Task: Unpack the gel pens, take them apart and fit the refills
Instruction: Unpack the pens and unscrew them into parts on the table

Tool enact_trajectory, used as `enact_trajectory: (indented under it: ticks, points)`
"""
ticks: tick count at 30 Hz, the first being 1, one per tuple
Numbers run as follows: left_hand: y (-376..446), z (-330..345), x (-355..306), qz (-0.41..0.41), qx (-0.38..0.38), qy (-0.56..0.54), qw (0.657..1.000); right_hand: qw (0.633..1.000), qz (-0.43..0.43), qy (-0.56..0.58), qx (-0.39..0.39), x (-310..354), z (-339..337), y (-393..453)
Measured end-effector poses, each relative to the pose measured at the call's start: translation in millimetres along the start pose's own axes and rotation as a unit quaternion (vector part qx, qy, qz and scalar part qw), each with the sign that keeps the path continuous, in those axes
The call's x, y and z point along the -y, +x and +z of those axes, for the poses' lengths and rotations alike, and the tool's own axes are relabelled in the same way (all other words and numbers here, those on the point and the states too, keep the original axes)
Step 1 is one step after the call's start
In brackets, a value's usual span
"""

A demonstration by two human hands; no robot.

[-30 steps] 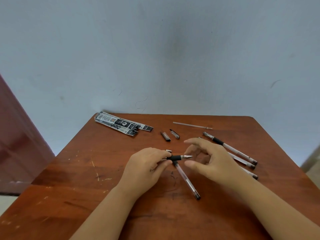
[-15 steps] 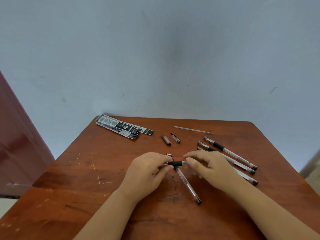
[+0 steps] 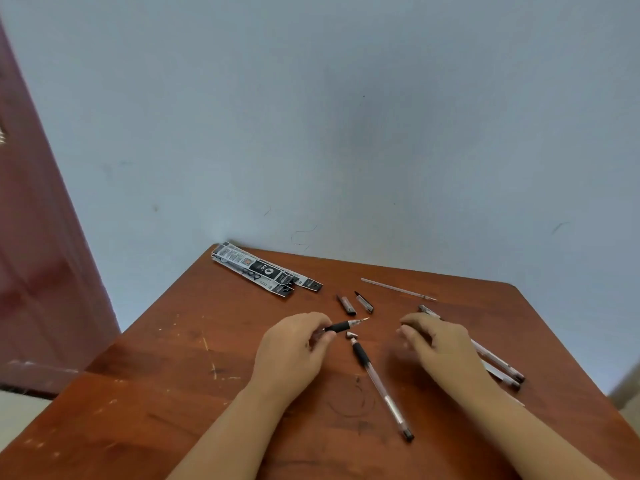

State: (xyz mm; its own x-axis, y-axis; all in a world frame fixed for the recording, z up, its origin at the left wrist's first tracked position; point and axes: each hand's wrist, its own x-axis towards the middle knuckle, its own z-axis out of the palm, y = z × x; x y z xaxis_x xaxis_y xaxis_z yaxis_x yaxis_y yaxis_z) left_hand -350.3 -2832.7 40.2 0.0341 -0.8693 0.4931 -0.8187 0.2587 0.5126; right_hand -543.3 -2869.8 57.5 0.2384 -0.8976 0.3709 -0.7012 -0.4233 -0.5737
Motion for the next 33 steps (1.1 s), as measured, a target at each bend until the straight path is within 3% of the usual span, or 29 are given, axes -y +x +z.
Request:
enact_trajectory:
  ticks: [6,9,12,28,33]
  points:
    - [1,-2,3,-0.025,-0.001,-0.001,1.0,0.981,-0.005,-0.179,0.073,13,20,30]
    - [1,-3,4,-0.032,-0.007,-0.005,0.999,0.979,0.009,-0.199,0.048,16,33,33]
    - [2,-4,4,-0.038,-0.009,-0.011,0.999,0.974,-0.055,-0.218,-0.031,13,46,27]
    - [4,-2,4,-0.047,-0.007,-0.001,0.999,0.992,0.008,-0.128,-0.002,3,47,30]
    - [1,-4,2,-0.007,0.001,-0.009,1.0,0.999,-0.003,0.026,-0.046,15,17,22]
